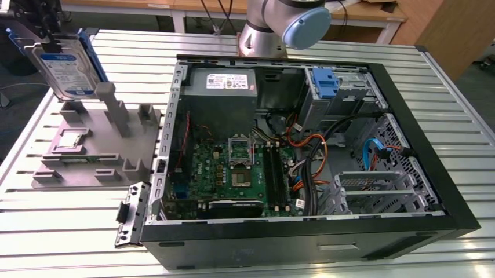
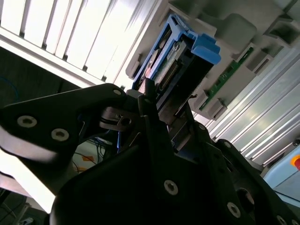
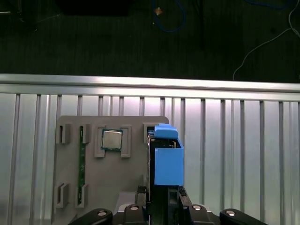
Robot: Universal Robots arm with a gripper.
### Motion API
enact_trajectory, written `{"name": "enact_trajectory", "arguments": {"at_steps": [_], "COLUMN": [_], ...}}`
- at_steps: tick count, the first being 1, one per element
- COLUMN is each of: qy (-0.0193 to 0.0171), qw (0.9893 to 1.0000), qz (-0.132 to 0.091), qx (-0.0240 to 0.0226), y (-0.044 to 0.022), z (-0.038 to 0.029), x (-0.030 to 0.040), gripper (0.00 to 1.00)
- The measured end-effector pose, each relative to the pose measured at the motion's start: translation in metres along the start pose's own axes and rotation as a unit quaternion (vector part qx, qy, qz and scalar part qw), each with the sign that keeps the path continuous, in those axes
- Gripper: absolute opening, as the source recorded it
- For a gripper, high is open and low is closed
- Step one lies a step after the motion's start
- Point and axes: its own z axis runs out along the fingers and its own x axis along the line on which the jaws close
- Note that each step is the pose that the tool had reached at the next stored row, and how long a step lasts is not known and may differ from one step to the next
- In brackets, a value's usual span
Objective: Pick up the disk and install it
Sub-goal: 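Pick up the disk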
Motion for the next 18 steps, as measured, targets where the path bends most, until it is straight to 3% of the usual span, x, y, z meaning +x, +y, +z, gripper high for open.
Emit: {"name": "enact_trajectory", "arguments": {"at_steps": [8, 18], "qy": [0.0000, 0.0000], "qw": [1.0000, 1.0000], "qz": [0.000, 0.000], "qx": [0.0000, 0.0000], "y": [0.0006, 0.0006], "z": [-0.0144, -0.0156], "x": [-0.0006, -0.0006], "gripper": [0.35, 0.35]}}
